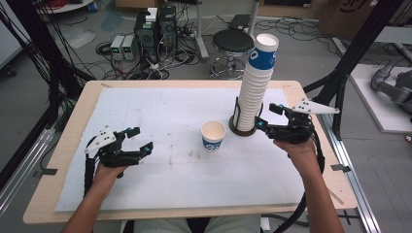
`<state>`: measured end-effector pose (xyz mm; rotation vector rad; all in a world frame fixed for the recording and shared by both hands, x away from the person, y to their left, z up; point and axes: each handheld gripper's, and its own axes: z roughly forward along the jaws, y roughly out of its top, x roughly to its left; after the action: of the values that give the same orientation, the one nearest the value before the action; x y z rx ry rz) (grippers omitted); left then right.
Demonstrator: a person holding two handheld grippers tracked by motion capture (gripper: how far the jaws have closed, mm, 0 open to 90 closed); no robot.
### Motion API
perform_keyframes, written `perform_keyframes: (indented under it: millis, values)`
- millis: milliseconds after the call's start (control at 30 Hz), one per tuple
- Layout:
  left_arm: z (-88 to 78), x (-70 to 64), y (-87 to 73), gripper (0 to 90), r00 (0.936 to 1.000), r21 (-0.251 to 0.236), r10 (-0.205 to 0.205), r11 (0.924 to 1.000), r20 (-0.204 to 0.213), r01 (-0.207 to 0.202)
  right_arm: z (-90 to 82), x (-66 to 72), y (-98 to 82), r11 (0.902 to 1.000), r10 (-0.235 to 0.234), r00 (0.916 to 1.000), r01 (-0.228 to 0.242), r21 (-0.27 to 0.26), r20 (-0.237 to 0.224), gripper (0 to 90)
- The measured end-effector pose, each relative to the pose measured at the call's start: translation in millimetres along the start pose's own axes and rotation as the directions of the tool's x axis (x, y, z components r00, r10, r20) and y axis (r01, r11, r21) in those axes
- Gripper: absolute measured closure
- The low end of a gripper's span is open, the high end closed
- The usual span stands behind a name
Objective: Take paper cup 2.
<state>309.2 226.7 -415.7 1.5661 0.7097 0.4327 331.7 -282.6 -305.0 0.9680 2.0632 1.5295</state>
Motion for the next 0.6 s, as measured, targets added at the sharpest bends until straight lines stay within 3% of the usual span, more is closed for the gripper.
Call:
perform_keyframes:
  millis: [100, 333, 600]
  values:
    - [-0.1, 0.5, -0.1, 17.2, 1.0, 0.003, 0.0, 1.0, 0.001, 0.0, 1.7, 0.7, 8.7, 0.9998, -0.016, 0.9999, 0.016, 0.006, -0.001, 19.8]
    - [0.6, 0.7, -0.2, 17.2, 1.0, 0.0, -0.004, 1.0, 0.002, 0.004, 6.8, -5.3, 51.5, 0.9985, -0.052, 0.9983, 0.052, 0.016, 0.027, 19.9]
    - [-0.4, 2.0, -0.1, 17.2, 1.0, 0.001, -0.006, 1.0, 0.0, 0.006, 7.4, -12.6, 76.0, 0.9992, -0.039, 0.998, 0.038, 0.015, 0.049, 19.8]
